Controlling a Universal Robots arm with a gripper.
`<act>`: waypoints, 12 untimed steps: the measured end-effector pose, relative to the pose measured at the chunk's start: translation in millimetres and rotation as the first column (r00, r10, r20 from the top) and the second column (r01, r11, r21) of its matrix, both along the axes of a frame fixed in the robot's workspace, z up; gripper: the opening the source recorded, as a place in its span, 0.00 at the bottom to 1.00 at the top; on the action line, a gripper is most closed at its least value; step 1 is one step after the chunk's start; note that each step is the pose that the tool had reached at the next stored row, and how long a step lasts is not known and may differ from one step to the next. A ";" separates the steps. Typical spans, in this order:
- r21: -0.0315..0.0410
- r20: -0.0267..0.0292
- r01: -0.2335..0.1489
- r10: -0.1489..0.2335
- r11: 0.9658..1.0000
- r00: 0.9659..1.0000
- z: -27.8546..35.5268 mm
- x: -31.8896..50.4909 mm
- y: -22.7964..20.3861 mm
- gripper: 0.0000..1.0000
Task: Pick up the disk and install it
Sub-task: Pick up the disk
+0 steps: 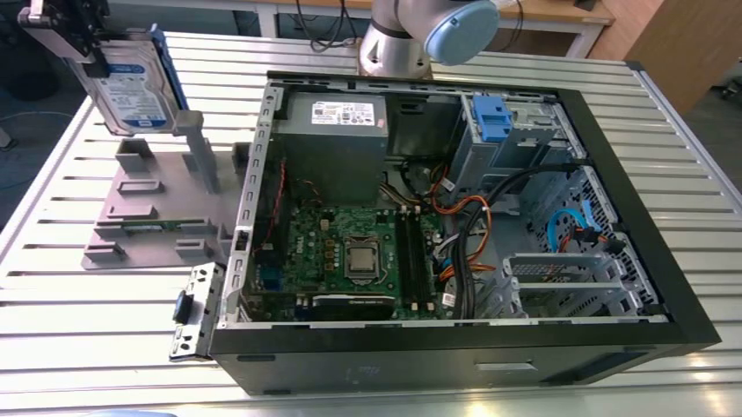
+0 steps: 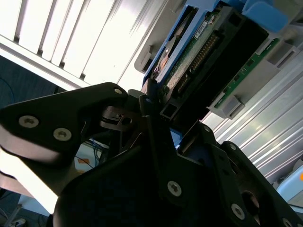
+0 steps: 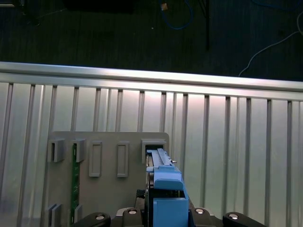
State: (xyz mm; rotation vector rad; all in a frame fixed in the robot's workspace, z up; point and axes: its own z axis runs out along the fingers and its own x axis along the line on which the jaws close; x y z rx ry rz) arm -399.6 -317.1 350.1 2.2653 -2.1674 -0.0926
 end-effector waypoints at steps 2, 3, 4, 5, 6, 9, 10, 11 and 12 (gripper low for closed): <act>0.000 0.000 0.000 0.000 1.000 1.000 0.5 0.0 0.0 0.37; 0.000 0.000 0.000 0.000 1.000 1.000 0.7 0.0 0.0 0.37; 0.000 0.000 0.000 0.000 1.000 1.000 0.9 0.0 0.0 0.37; 0.000 0.000 0.000 0.000 1.000 1.000 1.1 0.0 0.0 0.37; 0.000 0.000 0.000 0.000 1.000 1.000 1.2 0.0 0.0 0.37; 0.000 0.000 0.000 0.000 1.000 1.000 1.9 0.0 0.0 0.37; 0.000 0.000 0.000 0.000 1.000 1.000 2.1 0.0 0.0 0.37; 0.000 0.000 0.000 0.000 1.000 1.000 2.3 0.0 0.0 0.37; 0.000 0.000 0.000 0.000 1.000 1.000 2.5 0.0 0.0 0.37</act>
